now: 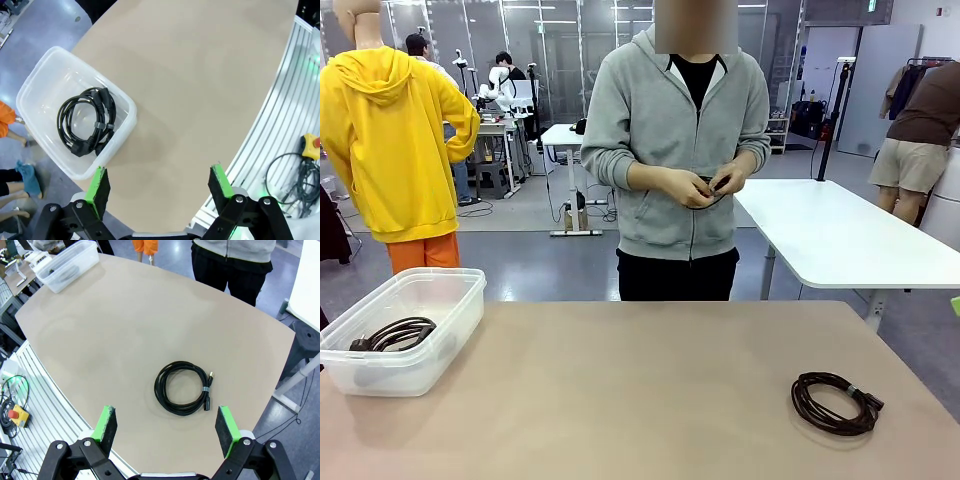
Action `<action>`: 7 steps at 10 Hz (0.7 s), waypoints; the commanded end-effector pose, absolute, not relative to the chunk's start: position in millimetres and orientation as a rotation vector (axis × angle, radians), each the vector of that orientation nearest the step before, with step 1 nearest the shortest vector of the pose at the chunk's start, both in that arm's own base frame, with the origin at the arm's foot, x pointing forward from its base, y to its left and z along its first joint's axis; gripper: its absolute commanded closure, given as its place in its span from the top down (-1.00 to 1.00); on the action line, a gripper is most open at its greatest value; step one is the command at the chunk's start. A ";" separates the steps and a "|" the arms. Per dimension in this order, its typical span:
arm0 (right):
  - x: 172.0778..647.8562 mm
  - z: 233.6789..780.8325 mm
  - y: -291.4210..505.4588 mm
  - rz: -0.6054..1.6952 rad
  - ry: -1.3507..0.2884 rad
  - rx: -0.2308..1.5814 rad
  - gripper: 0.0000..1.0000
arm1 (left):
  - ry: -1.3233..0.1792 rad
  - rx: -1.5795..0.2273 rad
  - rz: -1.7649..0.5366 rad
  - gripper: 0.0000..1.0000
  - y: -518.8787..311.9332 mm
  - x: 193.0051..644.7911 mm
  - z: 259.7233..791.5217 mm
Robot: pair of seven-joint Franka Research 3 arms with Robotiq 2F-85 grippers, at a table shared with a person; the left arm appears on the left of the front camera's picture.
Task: Organize and store the cables.
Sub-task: Place the USB Extension Cable into the Organizing box.
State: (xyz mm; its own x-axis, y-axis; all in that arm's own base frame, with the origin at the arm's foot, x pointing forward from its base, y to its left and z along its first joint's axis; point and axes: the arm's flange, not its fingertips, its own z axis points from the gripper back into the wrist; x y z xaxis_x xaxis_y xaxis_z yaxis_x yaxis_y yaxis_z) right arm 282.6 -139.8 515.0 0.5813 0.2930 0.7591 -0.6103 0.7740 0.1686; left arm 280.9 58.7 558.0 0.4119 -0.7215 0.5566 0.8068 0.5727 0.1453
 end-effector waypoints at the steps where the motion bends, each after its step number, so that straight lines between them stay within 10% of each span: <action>1: 281.8 515.3 -141.5 0.568 -0.796 0.450 1.00 | -0.614 -0.151 -0.952 1.00 58.3 282.2 557.3; 7: 361.1 458.3 -86.7 0.459 -0.516 0.136 1.00 | -0.614 -0.151 -0.952 1.00 58.3 282.2 557.3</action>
State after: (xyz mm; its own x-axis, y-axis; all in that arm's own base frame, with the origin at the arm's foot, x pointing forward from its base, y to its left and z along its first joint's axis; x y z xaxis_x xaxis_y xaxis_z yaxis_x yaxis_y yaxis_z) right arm 342.5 -91.0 484.1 0.6875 0.4226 0.5905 -0.5401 0.8412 0.0267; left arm 281.1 59.2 557.6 0.4129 -0.7204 0.5573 0.8065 0.5735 0.1439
